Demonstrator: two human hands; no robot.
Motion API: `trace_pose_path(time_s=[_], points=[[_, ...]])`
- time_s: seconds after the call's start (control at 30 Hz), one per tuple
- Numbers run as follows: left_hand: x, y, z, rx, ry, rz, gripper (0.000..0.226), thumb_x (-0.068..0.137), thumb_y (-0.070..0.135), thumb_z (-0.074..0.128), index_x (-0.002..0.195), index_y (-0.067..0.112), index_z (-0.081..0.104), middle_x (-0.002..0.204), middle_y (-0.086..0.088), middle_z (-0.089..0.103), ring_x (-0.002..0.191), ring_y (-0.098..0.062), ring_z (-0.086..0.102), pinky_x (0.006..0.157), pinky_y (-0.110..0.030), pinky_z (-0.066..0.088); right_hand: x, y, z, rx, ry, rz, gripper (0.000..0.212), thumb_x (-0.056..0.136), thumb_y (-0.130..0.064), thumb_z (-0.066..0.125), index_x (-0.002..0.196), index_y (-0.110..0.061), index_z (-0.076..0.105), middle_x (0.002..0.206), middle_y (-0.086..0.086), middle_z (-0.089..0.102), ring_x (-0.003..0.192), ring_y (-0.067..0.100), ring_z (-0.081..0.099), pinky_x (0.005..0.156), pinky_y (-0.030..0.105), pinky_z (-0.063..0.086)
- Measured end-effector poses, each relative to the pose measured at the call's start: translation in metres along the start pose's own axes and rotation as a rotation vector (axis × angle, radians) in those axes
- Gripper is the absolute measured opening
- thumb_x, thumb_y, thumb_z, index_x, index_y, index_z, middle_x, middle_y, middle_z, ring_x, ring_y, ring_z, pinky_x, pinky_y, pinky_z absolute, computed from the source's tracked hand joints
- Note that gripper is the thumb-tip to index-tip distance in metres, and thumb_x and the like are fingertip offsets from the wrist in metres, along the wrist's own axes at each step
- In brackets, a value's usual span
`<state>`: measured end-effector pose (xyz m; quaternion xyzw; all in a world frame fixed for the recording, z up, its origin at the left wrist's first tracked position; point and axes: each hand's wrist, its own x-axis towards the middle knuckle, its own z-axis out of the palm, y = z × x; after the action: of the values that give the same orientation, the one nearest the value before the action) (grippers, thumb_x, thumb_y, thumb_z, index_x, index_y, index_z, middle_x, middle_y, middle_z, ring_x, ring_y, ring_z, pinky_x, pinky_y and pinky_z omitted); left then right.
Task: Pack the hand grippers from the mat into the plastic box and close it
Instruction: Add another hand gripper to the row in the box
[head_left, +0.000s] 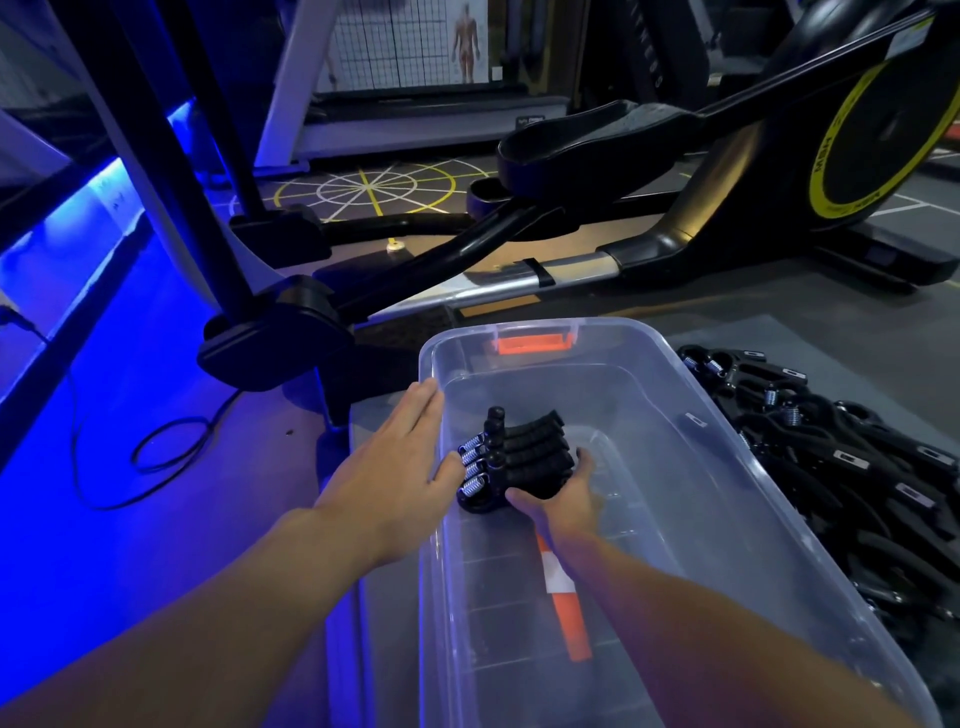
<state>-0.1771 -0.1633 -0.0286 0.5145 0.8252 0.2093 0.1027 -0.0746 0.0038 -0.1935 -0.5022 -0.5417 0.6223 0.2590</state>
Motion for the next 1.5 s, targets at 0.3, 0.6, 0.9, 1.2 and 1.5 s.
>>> trace_pose_path(time_s=[0.3,0.6,0.9,1.2,1.5], points=[[0.003,-0.002,0.001,0.016,-0.016,-0.014,0.07,0.099,0.04,0.034,0.156,0.021,-0.003,0.16,0.02,-0.016,0.148,-0.004,0.008,0.112,-0.025,0.023,-0.004,-0.007,0.002,-0.157,0.08,-0.007,0.115,0.06,-0.018,0.086,0.143,-0.044,0.011,0.126,0.015,0.05,0.12,0.031,0.048,0.096,0.037,0.04],[0.005,-0.001,0.001,0.02,-0.024,-0.001,0.069,0.1,0.038,0.033,0.156,0.02,-0.003,0.161,0.018,-0.017,0.147,0.001,-0.006,0.111,-0.02,0.015,-0.007,-0.016,-0.003,-0.259,0.058,-0.036,0.109,0.07,-0.018,0.084,0.149,-0.034,0.009,0.132,0.022,0.038,0.094,0.026,0.044,0.093,0.038,0.043],[0.0,0.007,-0.009,0.071,-0.036,-0.016,0.066,0.101,0.044,0.034,0.156,0.019,0.008,0.164,0.01,-0.004,0.15,-0.009,0.005,0.12,-0.03,0.016,-0.019,-0.046,-0.026,-0.473,0.064,-0.058,0.089,0.078,-0.024,0.078,0.142,-0.008,0.018,0.114,0.019,0.063,0.113,0.038,0.058,0.09,0.036,0.044],[0.002,0.053,-0.037,0.147,0.077,0.103,0.07,0.087,0.05,0.025,0.148,0.018,0.031,0.149,0.002,0.036,0.138,-0.017,0.032,0.112,-0.04,0.03,-0.067,-0.141,-0.095,-0.581,0.032,-0.352,0.084,0.078,-0.03,0.078,0.141,-0.01,0.026,0.115,0.017,0.062,0.108,0.034,0.06,0.086,0.037,0.049],[0.001,0.177,-0.01,0.156,-0.045,0.358,0.056,0.092,0.045,0.038,0.141,0.019,0.044,0.145,-0.002,0.046,0.133,-0.022,0.041,0.109,-0.038,0.033,-0.123,-0.171,-0.215,-0.562,0.207,-0.497,0.041,0.086,-0.017,0.064,0.124,-0.016,0.047,0.068,-0.003,0.062,0.06,0.012,0.056,0.047,0.013,0.039]])
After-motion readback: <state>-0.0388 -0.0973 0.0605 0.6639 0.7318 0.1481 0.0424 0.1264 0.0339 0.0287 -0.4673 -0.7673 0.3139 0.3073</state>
